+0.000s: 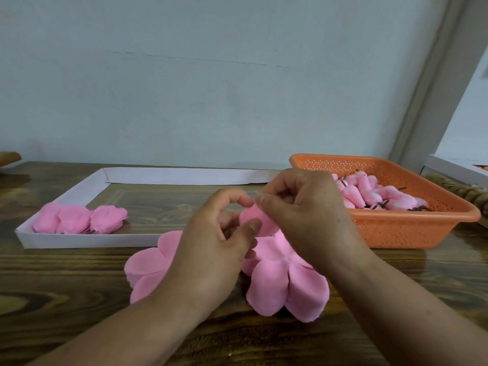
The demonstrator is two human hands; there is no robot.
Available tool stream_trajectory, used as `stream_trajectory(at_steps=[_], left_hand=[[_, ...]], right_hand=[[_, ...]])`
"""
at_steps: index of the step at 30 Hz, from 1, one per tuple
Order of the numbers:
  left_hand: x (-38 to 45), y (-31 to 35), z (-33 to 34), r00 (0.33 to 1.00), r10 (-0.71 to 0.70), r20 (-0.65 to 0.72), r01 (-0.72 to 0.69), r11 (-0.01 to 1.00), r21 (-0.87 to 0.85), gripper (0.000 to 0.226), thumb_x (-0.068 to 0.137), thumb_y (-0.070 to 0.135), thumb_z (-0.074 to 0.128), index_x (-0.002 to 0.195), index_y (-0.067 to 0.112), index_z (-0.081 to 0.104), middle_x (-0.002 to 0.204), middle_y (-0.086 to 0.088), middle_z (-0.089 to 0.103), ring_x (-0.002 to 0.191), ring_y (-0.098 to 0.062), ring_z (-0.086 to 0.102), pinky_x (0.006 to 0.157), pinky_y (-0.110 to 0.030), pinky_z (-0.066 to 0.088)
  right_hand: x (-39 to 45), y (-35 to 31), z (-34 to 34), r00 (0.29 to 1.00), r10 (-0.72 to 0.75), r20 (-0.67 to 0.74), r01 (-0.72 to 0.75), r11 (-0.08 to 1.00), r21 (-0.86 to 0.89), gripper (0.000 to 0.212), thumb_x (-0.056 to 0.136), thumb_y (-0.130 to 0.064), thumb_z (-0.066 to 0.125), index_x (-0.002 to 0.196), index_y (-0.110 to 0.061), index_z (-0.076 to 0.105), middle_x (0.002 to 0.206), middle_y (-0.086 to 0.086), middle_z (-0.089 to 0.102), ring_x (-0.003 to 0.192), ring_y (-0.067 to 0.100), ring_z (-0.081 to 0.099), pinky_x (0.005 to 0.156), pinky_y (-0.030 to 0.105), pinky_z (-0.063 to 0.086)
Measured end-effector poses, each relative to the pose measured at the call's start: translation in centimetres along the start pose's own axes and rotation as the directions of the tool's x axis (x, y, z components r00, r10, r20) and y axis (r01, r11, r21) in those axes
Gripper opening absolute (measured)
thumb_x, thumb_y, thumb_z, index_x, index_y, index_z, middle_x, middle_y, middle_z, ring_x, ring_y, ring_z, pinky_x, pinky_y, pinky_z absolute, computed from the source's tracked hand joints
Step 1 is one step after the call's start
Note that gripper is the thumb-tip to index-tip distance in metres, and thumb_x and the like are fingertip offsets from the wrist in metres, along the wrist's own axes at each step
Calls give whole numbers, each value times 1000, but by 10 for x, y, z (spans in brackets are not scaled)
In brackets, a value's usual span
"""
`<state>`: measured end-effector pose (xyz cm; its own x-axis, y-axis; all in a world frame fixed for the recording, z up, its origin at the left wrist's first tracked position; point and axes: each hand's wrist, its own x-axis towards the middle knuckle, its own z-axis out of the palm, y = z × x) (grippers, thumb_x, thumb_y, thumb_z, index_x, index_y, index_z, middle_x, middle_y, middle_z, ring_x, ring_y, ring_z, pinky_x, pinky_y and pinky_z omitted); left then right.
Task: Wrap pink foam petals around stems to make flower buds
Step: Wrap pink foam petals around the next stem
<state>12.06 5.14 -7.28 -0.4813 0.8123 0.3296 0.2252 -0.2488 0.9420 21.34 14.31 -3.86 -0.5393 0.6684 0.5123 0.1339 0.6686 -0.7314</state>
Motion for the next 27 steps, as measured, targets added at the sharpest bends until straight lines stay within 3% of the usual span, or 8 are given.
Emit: stream_trajectory(at_steps=[7, 11, 14, 17, 19, 21, 23, 27], left_hand=[[0, 0, 0, 997, -74, -6, 74, 996, -40, 21, 83, 16, 68, 88, 36, 64, 80, 2, 74, 54, -14, 64, 50, -21, 50], [3, 0, -1, 986, -165, 22, 166, 984, -58, 19, 88, 16, 63, 93, 34, 68, 70, 1, 69, 50, -8, 56, 46, -16, 44], [8, 3, -4, 939, -318, 132, 344, 887, -308, 20, 83, 12, 61, 102, 10, 68, 67, -7, 61, 45, -6, 47, 41, -16, 42], [12, 7, -10, 888, -376, 264, 459, 748, -479, 26, 71, 15, 62, 94, 5, 67, 64, -6, 65, 44, -4, 48, 39, -14, 42], [13, 9, -12, 865, -382, 325, 501, 684, -530, 23, 68, 15, 63, 88, 5, 68, 66, -8, 66, 45, -4, 49, 39, -13, 42], [14, 10, -13, 851, -385, 355, 524, 656, -543, 24, 67, 15, 65, 87, 3, 70, 70, -12, 67, 46, -5, 49, 39, -13, 42], [14, 9, -13, 846, -387, 368, 533, 651, -541, 24, 67, 15, 66, 86, 2, 72, 72, -14, 67, 46, -5, 49, 39, -13, 42], [12, 12, -12, 841, -380, 385, 537, 667, -516, 21, 64, 17, 66, 76, 4, 76, 74, -15, 68, 47, -4, 47, 40, -12, 41]], right_hand=[[-2, 1, 4, 1000, 27, -13, -27, 999, -34, 17, 77, -4, 65, 63, -11, 64, 56, 0, 62, 51, 8, 52, 50, 25, 43], [0, 1, 1, 999, 39, -17, -39, 999, 10, 16, 77, -6, 66, 61, -6, 65, 52, 2, 60, 49, 8, 50, 48, 26, 42], [6, 4, -7, 998, 63, 14, -64, 980, 187, 32, 84, -21, 64, 65, 5, 63, 53, 16, 58, 46, 11, 50, 46, 23, 42], [11, 10, -16, 996, 83, -13, -76, 950, 302, 24, 87, -15, 60, 69, 2, 63, 54, 4, 58, 46, 12, 50, 49, 26, 41], [13, 11, -23, 1000, 8, -11, -4, 935, 355, 9, 80, -6, 63, 71, -9, 65, 56, -1, 58, 49, 11, 49, 50, 24, 40], [13, 10, -32, 986, -150, 76, 116, 933, 341, 18, 71, -2, 58, 78, -16, 67, 61, -3, 57, 55, 10, 49, 53, 22, 42], [10, 9, -38, 929, -293, 226, 236, 939, 248, 29, 71, 4, 54, 88, -15, 67, 65, -1, 57, 59, 15, 49, 57, 24, 43], [8, 7, -38, 868, -339, 364, 311, 941, 134, 32, 76, 16, 58, 93, -9, 68, 67, 12, 60, 59, 14, 53, 60, 35, 46]])
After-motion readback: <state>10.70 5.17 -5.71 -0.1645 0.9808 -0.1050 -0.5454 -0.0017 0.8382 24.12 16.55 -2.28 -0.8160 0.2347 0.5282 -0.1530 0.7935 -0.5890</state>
